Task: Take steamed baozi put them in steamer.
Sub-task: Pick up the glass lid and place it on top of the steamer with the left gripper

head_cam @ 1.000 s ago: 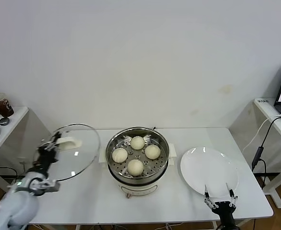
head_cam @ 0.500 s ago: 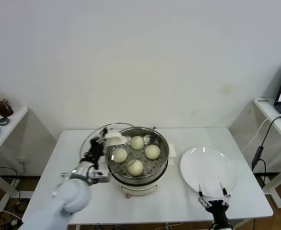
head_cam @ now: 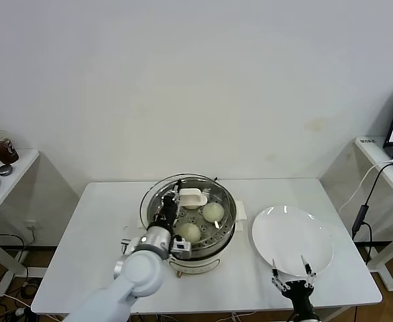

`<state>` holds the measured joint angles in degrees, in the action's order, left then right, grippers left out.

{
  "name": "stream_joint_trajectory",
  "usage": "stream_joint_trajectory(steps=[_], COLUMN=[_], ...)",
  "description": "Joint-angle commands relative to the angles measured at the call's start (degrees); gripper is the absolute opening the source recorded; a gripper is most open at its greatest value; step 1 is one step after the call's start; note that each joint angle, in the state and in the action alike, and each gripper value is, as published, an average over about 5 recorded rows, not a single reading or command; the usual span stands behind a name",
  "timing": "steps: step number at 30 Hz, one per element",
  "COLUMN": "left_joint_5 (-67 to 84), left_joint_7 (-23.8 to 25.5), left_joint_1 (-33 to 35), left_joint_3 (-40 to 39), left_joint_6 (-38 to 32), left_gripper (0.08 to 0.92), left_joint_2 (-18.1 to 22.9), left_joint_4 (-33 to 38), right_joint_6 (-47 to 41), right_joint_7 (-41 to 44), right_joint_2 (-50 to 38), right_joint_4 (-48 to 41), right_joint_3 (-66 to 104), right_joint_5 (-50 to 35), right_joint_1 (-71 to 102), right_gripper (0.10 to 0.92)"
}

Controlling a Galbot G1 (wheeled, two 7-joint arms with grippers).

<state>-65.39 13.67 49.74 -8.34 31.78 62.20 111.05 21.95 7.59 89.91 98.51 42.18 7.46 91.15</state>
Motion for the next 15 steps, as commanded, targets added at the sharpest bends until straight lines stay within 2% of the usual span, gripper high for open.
stream_joint_trajectory(steps=[1, 15], left_joint_5=[-6.56, -6.77], left_joint_7=[2.00, 1.83], left_joint_1=[-1.60, -1.26], left_joint_3=[-3.66, -3.30], left_joint_6=[1.63, 1.38], left_gripper=[0.176, 0.176], left_joint_2=[4.03, 5.12], left_joint_4=[-2.35, -4.05], right_joint_6=[0.11, 0.09], right_joint_7=[-0.10, -0.10], right_joint_2=[0.14, -0.02], right_joint_4=[-0.18, 0.00], right_joint_3=[-0.42, -0.52], right_joint_5=[0.55, 0.52], right_joint_1=[-0.02, 0.22], right_gripper=[0.823, 0.823])
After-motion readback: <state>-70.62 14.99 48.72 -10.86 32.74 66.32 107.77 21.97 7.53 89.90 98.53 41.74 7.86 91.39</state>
